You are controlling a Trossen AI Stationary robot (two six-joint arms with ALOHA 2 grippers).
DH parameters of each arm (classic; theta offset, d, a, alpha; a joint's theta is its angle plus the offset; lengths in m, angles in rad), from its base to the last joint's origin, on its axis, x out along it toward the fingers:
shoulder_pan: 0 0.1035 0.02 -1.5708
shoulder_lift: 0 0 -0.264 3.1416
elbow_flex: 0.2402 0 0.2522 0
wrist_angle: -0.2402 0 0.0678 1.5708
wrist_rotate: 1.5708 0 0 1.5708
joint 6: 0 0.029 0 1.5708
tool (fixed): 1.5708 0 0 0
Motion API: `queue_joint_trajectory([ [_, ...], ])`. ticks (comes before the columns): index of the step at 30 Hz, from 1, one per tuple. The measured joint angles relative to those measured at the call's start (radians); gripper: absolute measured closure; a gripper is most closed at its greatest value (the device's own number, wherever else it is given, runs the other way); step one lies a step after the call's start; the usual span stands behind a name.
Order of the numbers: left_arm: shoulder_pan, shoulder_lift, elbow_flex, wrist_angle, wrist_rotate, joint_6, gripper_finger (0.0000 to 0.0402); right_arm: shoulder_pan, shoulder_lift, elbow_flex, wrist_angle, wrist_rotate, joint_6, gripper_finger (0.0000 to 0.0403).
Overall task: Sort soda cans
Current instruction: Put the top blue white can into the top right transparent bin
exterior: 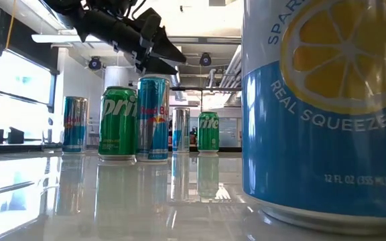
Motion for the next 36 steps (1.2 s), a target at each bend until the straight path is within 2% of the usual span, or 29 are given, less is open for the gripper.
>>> queue_joint_trajectory([
  [7,0.0,0.0,0.0,0.009,0.0,0.0,0.0048,-0.028,-0.004,-0.059,0.026,-0.016,-0.008,0.0123],
  [25,0.0,0.0,0.0,0.001,-0.014,-0.009,0.0048,-0.14,0.003,-0.058,-0.042,-0.099,-0.009,0.0062],
  [36,0.0,0.0,0.0,0.007,-0.014,-0.009,0.0048,-0.16,0.002,-0.032,-0.073,-0.098,-0.013,0.0057],
])
